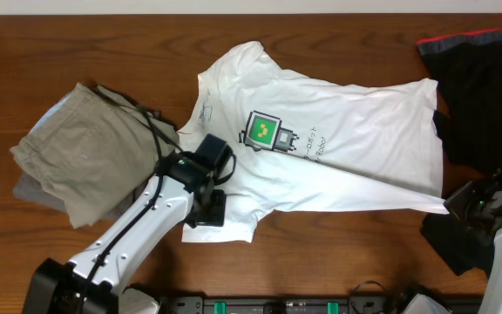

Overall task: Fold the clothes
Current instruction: 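Pull the left hem corner down-left with the left gripper to flatten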

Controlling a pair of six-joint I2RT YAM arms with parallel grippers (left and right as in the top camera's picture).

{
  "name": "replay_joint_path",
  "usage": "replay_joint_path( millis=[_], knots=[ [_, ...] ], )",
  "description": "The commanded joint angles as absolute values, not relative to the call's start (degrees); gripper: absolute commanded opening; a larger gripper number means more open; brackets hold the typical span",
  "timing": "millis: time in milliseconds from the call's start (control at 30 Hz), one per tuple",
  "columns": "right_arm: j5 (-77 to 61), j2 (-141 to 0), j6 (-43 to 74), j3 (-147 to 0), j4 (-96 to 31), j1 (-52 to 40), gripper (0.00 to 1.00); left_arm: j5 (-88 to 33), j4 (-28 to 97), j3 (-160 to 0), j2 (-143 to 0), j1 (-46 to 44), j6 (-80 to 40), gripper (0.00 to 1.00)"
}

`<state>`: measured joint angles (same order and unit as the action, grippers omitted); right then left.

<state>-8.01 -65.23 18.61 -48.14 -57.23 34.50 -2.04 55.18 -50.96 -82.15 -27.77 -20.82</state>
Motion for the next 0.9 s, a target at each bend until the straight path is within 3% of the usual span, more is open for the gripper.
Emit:
replay_joint_path(
  millis=[0,300,500,600,700,733,867],
  knots=[
    [-6.87,-65.04,18.46,-48.86,-57.17,34.87,0.01,0.69,50.76,-45.56,-82.48,-24.29,-22.22,0.64],
    [-7.94,-65.04,18.83,-48.86,-57.19,34.87,0.01,0.4,32.4,-41.34,-84.31,-13.26,-19.2,0.64],
    [-7.94,-65.04,18.83,-48.86,-57.45,34.87,0.01,-2.13,28.12,-41.34,-89.54,-12.56,-16.64,0.56],
    [-7.94,-65.04,18.83,-48.86,-57.43,34.87,0.01,-3.05,28.12,-41.34,-92.9,-12.56,-16.56,0.42],
    [-7.92,-65.04,18.83,-48.86,-57.41,34.87,0.01,-5.93,30.81,-41.34,-95.09,-12.56,-16.6,0.11],
    [-7.92,-65.04,18.83,-48.86,-57.39,34.87,0.01,-6.22,32.32,-41.34,-95.13,-12.56,-16.91,0.06],
    [-7.9,-65.04,18.83,-48.86,-56.93,34.87,0.01,-6.22,38.5,-41.36,-93.84,-12.53,-21.96,0.06]
  ],
)
